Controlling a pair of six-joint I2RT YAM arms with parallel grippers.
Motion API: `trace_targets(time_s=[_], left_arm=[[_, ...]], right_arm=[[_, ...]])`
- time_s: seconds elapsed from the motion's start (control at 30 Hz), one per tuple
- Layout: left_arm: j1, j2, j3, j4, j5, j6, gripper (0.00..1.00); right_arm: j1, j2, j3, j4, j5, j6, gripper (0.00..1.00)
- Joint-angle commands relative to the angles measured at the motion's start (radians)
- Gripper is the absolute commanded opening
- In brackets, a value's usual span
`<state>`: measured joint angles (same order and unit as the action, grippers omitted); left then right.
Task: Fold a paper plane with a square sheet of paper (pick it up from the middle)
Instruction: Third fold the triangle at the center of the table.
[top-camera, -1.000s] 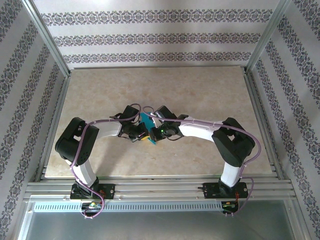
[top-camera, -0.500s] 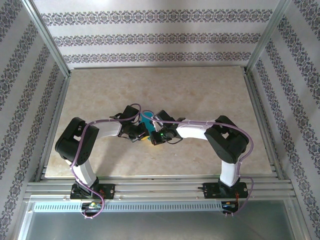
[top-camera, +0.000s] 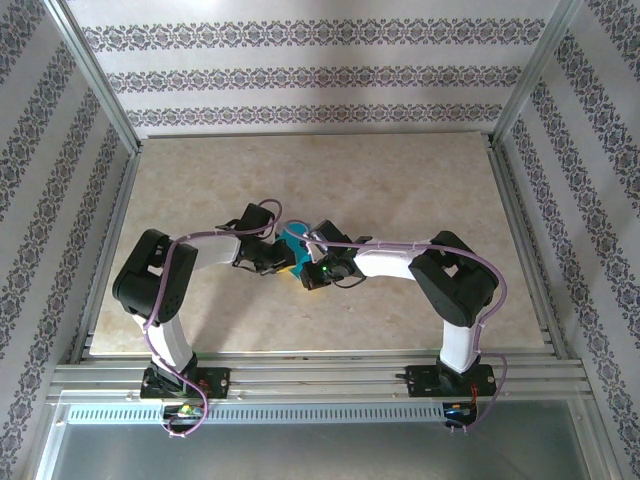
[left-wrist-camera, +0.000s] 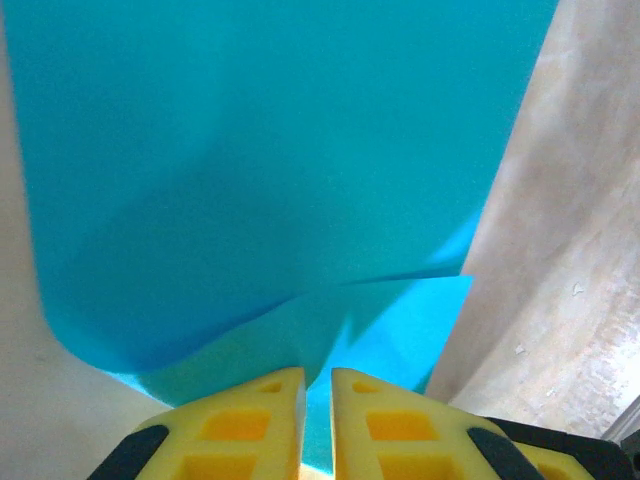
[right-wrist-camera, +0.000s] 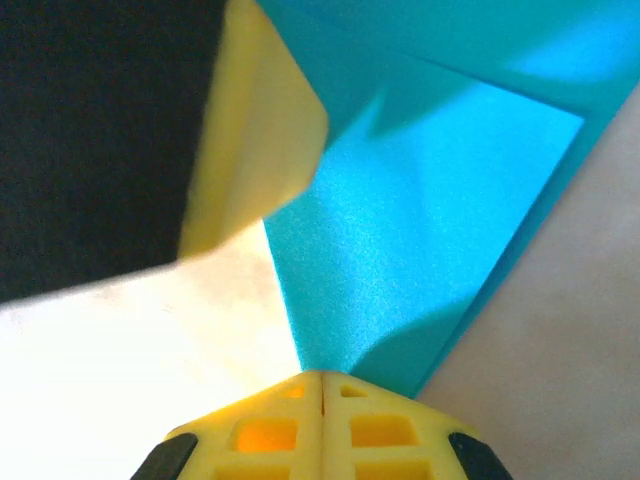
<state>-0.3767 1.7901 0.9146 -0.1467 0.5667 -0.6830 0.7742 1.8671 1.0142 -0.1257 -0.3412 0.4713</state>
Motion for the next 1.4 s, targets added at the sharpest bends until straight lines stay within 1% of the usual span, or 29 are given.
trace_targets(time_s=[0.0,0.23,0.4,0.47,0.53,0.63,0.77,0.93,1.07,1.2,1.37], left_arm=[[0.046,0.028,0.026,-0.042,-0.069,0.094,0.17],[0.099,0.058,0.059,-0.098,-0.123,0.166,0.17],[0.144,0.041,0.107,-0.128,-0.163,0.199,0.17],[0.147,0.018,0.141,-0.135,-0.162,0.201,0.17],[0.145,-0.010,0.164,-0.141,-0.127,0.180,0.17],[0.129,-0.072,0.118,-0.089,-0.067,0.111,0.18],[0.076,-0.148,0.006,-0.013,-0.035,0.018,0.17],[0.006,-0.158,-0.057,0.049,0.012,-0.058,0.13],[-0.029,-0.110,-0.037,0.037,0.001,-0.048,0.11],[-0.034,-0.060,-0.027,0.039,-0.015,-0.042,0.10],[-0.034,-0.021,0.029,-0.044,-0.086,0.020,0.09]], right_arm=[[-0.007,0.046,-0.042,-0.129,0.035,-0.016,0.06],[-0.007,0.044,-0.039,-0.167,0.069,-0.032,0.06],[-0.006,0.044,-0.038,-0.170,0.066,-0.031,0.06],[-0.007,0.044,-0.035,-0.170,0.064,-0.032,0.06],[-0.008,0.044,-0.030,-0.173,0.064,-0.033,0.06],[-0.009,0.046,-0.023,-0.176,0.062,-0.035,0.06],[-0.010,0.050,-0.017,-0.176,0.058,-0.035,0.06],[-0.010,0.055,-0.017,-0.178,0.059,-0.034,0.06],[-0.010,0.058,-0.018,-0.178,0.062,-0.033,0.05],[-0.010,0.055,-0.021,-0.176,0.066,-0.031,0.06],[-0.010,0.053,-0.025,-0.180,0.070,-0.034,0.05]])
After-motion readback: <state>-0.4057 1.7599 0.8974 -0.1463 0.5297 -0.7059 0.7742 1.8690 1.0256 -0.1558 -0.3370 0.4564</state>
